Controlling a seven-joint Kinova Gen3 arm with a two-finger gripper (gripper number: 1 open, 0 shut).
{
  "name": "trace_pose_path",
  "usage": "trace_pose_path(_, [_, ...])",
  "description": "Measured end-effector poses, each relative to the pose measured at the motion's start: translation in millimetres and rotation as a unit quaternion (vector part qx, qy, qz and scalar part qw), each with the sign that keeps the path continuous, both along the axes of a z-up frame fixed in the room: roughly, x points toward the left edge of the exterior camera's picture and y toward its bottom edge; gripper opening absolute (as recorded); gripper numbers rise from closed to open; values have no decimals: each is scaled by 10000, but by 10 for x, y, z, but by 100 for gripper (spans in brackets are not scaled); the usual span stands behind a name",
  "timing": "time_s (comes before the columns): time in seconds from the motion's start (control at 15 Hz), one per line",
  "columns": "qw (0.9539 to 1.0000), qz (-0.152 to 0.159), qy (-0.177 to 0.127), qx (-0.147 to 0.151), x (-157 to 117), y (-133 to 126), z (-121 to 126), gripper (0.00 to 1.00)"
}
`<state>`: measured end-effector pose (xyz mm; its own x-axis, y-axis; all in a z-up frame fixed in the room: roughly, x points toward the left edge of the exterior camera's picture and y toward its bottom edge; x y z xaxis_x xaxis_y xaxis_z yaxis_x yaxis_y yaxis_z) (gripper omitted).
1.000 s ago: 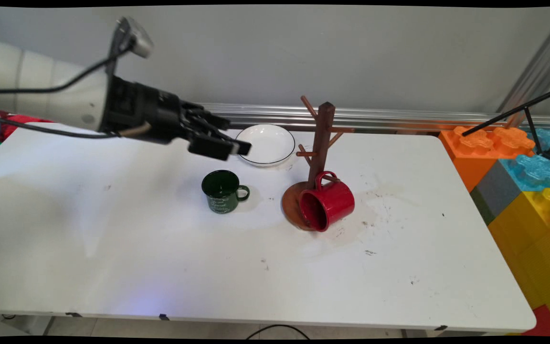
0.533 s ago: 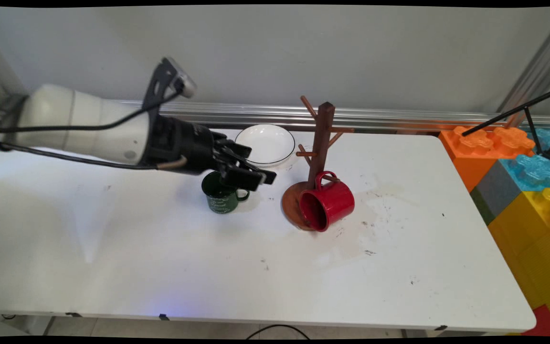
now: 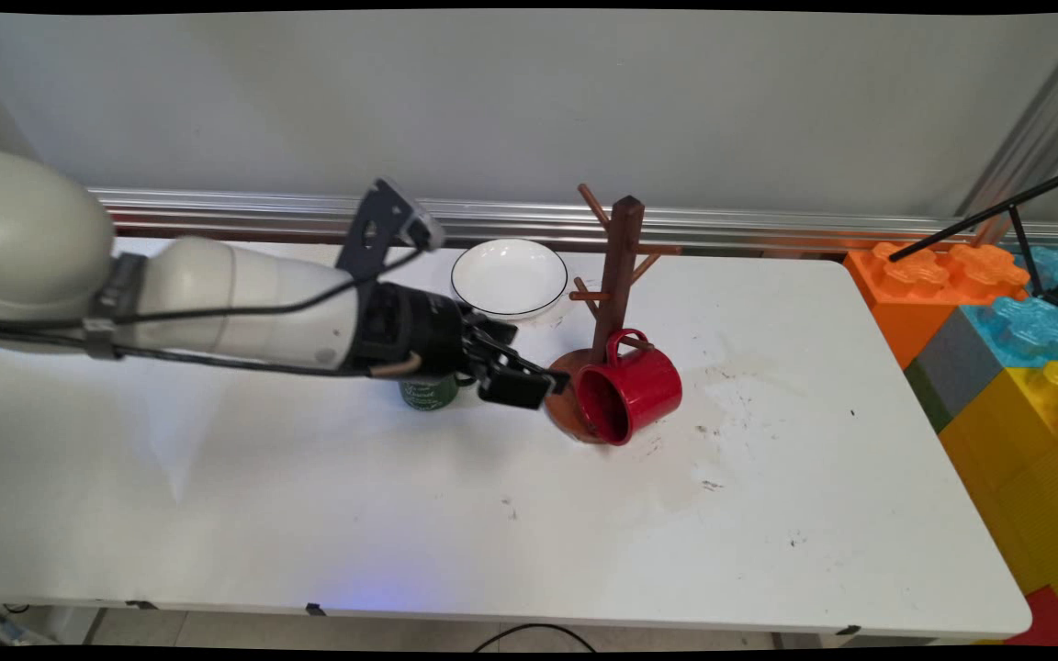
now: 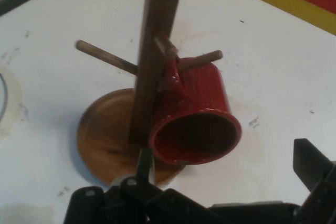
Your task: Pick up the red mug from the rack
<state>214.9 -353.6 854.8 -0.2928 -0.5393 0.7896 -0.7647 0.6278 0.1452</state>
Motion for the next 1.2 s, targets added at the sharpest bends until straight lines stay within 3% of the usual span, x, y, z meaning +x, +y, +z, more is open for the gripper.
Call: trace_pose_path(1.2, [9996,-2,273,88,-523,-164,-718,100])
